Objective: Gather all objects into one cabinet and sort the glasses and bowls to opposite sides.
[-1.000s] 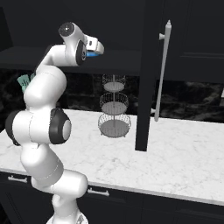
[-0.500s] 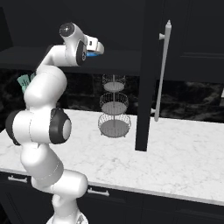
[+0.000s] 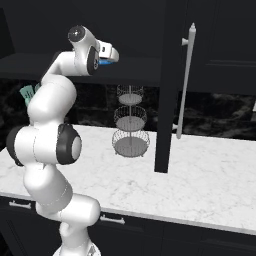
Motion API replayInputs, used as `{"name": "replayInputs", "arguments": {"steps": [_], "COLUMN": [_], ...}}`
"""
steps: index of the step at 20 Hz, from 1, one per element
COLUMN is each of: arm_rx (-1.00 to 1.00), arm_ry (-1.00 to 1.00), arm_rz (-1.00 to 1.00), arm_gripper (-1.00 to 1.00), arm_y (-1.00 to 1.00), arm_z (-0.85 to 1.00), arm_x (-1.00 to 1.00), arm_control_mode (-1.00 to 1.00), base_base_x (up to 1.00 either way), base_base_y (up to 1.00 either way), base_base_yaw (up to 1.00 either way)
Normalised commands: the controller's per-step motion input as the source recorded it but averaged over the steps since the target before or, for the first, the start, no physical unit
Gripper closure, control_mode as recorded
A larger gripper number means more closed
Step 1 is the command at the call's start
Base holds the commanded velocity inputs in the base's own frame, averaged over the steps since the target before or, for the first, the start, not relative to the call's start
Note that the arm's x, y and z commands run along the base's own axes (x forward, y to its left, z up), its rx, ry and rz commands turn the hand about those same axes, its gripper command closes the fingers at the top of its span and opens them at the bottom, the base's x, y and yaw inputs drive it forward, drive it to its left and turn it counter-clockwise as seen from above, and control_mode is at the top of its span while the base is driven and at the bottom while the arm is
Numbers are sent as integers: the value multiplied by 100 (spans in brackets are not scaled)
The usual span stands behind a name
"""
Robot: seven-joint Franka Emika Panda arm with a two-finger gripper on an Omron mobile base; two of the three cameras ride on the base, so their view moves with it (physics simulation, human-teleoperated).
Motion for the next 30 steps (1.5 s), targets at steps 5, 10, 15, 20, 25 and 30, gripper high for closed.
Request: {"name": "replayInputs", "arguments": {"steps": [5, 10, 15, 20, 25, 30], "arm_rx": [0, 0, 0, 0, 0, 0], "arm_ry": [0, 0, 0, 1, 1, 0], "arm_rz": [0, 0, -1, -1, -1, 0], "arm_gripper": [100, 100, 100, 100, 100, 100], "arm_y": [0, -2, -7, -3, -2, -3], "arm_z": [0, 0, 0, 0, 0, 5], "arm_x": [-2, -17, -24, -25, -17, -20], "arm_control_mode": [-100, -100, -100, -100, -100, -100], "base_base_x": [0, 0, 0, 0, 0, 0], "base_base_y": [0, 0, 0, 0, 0, 0], "base_base_yaw": [0, 0, 0, 0, 0, 0]}}
